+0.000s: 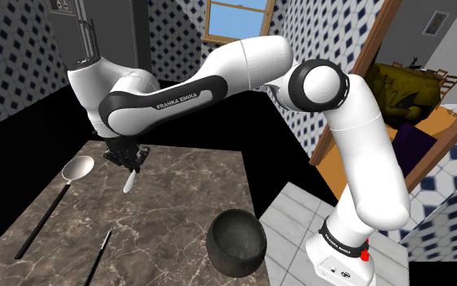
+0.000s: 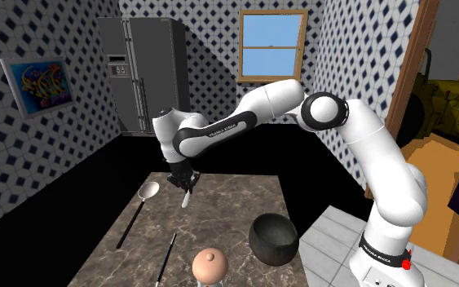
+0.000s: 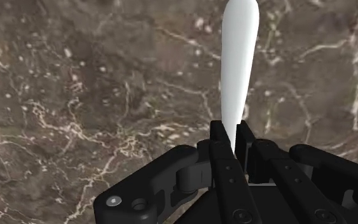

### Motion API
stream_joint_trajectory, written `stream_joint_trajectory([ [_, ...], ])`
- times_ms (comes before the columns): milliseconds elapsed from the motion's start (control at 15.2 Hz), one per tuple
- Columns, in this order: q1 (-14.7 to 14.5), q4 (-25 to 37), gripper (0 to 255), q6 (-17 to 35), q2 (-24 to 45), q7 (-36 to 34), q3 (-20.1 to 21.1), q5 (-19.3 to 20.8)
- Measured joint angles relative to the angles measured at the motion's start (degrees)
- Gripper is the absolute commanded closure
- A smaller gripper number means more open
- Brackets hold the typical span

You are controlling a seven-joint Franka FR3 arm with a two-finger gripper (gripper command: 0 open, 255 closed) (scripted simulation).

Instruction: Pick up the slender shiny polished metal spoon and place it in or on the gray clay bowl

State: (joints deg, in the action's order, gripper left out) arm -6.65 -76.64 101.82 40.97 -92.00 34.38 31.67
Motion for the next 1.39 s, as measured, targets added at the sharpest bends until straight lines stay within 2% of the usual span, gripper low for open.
stream_joint_trajectory([
  [990,-1.1,7.4,255,-9.1,-2.6,2.7,1.0,-1.8],
  [1386,-2.4,12.5,255,-13.6,-2.5,3.8,1.0,-1.9],
])
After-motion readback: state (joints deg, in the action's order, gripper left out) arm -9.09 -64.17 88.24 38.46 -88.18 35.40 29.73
